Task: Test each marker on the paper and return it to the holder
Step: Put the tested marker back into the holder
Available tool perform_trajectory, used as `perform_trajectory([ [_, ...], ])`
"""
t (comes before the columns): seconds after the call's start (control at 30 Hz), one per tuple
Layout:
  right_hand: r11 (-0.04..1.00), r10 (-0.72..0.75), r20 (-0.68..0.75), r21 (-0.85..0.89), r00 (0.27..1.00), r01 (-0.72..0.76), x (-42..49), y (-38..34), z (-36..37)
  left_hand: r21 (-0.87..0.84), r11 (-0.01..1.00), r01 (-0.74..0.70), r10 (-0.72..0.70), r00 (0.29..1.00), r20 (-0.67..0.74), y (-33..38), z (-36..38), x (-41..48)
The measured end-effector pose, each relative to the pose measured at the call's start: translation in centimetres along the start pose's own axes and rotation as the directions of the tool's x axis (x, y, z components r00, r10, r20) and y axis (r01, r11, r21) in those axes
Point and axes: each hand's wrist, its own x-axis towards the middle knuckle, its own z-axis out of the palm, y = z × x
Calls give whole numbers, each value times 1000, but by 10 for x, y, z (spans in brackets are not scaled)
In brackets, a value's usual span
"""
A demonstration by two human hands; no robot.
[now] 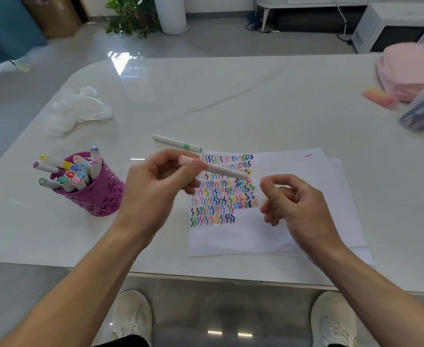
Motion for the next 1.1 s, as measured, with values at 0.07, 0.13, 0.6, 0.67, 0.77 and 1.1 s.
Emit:
perform_trajectory([
  [0.07,994,-22,-37,-105,999,18,3,6,-2,113,986,-119,132,984,-117,5,-6,-3],
  [0.13,979,-45,-40,-200,998,36,4,12,-3,290,925,-246,302,939,-165,8,-11,-8],
  [0.6,904,-172,-18,-401,985,150,-2,12,3,681,583,-443,760,593,-266,49,-69,-24],
  [0.67,903,-173,-13,-403,985,153,-3,12,5,707,583,-400,753,592,-286,50,-81,-25],
  [0.77,897,-178,-2,-412,984,161,-4,12,8,737,595,-322,722,616,-314,46,-93,-25],
  [1.1,893,-193,-7,-415,981,173,0,14,10,795,593,-126,590,740,-323,33,-101,-16],
])
